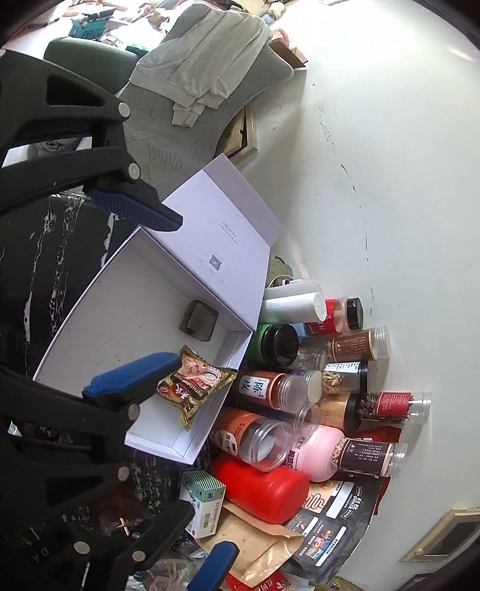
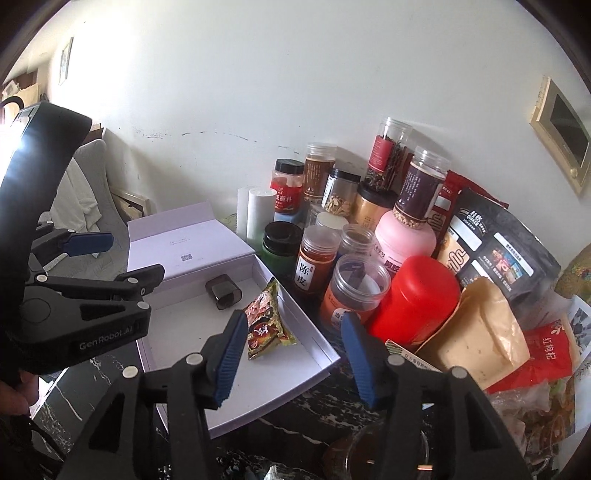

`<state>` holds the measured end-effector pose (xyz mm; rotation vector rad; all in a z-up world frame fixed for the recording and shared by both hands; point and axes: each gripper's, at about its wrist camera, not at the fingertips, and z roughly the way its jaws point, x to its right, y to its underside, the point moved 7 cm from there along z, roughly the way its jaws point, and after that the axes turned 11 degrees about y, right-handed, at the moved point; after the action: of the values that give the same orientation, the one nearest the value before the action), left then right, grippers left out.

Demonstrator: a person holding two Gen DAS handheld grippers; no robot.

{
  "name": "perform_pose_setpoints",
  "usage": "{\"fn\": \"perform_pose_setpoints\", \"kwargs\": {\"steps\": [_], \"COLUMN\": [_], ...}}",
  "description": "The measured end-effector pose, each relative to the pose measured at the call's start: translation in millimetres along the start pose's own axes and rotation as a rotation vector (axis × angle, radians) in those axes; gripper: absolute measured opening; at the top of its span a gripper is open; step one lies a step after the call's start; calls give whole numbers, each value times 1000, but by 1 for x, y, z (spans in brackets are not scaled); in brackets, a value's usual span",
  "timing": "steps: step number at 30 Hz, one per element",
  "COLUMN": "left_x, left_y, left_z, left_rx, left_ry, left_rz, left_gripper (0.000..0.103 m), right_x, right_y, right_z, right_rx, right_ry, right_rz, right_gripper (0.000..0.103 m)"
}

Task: Organize objects
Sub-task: 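Withdraw both grippers from the white box back over the table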

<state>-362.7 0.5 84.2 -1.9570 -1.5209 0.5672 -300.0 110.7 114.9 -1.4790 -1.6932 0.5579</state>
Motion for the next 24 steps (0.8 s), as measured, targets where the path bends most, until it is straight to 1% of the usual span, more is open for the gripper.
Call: {"fn": "perform_pose_setpoints", "kwargs": {"steps": [5,7,9,15,24], "left_x": [12,17,21,35,56], "left_y": [5,8,12,25,47], "left_z": [-31,-45,-58,-96,-137], "left_rx": [21,31,44,72,102], "left_ry": [4,-2,-4,-1,9], "left_rz": [-2,2,4,10,20], "left_gripper": [69,72,73,74,78], "right_x": [11,15,18,26,34], "right_y": [1,3,5,14,31], "right_z": [-26,-38,-47,-75,-114], "right_rx": [28,43,51,76,114], "right_ry": [2,2,-4,-18,-28], "right_rz": [12,14,20,25,29], "right_gripper": [56,57,58,58,59]}}
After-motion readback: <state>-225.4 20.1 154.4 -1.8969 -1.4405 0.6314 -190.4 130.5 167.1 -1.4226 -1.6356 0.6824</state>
